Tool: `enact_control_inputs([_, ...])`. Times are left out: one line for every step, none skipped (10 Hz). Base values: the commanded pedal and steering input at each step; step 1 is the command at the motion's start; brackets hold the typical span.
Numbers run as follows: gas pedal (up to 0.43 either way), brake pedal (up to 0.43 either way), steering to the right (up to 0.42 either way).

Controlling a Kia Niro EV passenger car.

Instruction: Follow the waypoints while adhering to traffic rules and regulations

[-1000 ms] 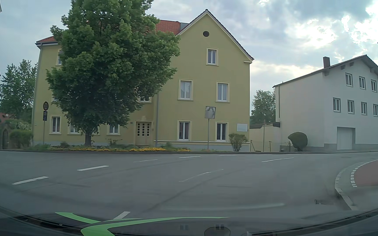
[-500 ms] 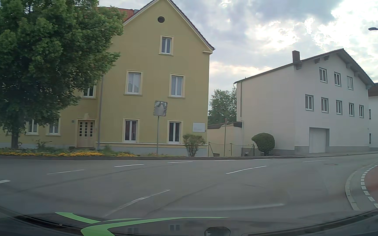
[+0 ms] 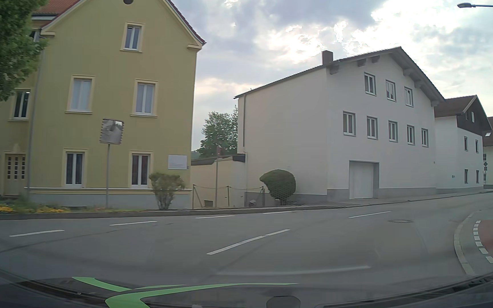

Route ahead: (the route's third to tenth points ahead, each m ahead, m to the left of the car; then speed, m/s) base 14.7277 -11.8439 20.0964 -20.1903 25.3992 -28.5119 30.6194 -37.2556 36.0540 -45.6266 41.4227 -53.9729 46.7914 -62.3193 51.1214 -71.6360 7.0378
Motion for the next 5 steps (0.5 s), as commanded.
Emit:
enact_control_inputs([0.13,0.0,0.285])
enact_control_inputs([0.13,0.0,0.287])
enact_control_inputs([0.138,0.0,0.29])
enact_control_inputs([0.138,0.0,0.291])
enact_control_inputs([0.15,0.0,0.293])
